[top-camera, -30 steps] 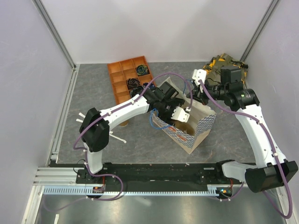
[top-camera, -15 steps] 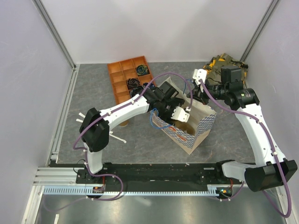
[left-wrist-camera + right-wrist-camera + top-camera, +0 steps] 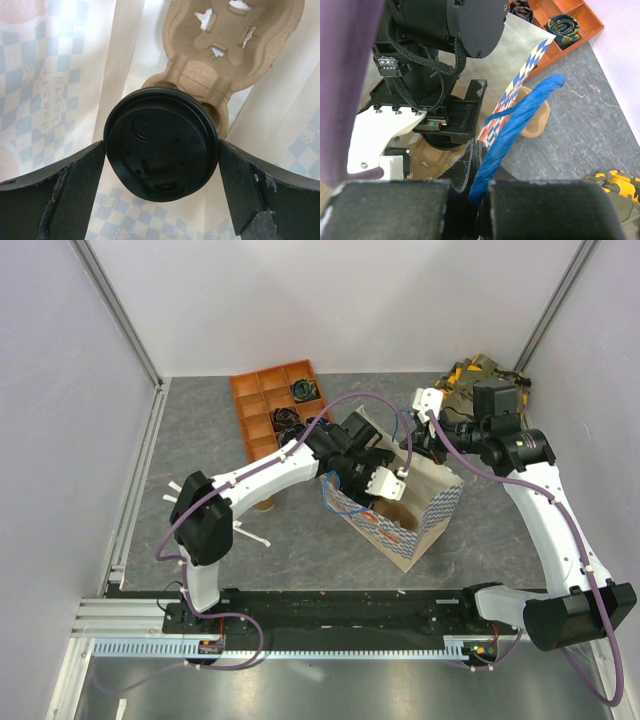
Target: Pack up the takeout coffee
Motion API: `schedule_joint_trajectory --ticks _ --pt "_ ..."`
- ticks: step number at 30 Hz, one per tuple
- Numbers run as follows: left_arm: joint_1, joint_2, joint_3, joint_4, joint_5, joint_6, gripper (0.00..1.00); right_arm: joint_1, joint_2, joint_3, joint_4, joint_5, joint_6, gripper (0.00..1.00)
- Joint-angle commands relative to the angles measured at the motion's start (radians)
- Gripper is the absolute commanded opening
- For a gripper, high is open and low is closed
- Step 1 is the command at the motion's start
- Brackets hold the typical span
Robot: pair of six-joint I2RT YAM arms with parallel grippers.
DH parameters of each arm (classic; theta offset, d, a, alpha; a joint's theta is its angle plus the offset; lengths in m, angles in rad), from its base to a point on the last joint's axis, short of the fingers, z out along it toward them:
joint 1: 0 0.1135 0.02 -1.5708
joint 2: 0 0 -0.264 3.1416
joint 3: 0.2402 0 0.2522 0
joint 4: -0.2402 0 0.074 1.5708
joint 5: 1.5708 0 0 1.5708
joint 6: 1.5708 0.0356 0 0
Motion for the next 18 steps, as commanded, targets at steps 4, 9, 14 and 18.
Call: schedule_joint_trajectory --ticks 4,9,14,18 --pt "0.003 -0.033 0.056 -0.033 0.029 0.014 1.00 -0.005 0.006 -0.011 0.032 -0.051 -0.028 0.00" --pt "0.009 -0.021 0.082 -0.033 0.014 -0.003 1.00 -0.006 0.006 -0.008 0.031 -0.055 -0.030 0.00" --pt "0.012 -0.016 0.105 -0.040 0.023 -0.014 1.00 -0.008 0.006 -0.011 0.032 -0.058 -0.030 0.00" --pt "0.014 -0.042 0.090 -0.058 0.047 -0.003 1.00 -0.008 0.009 -0.009 0.031 -0.057 -0.038 0.00"
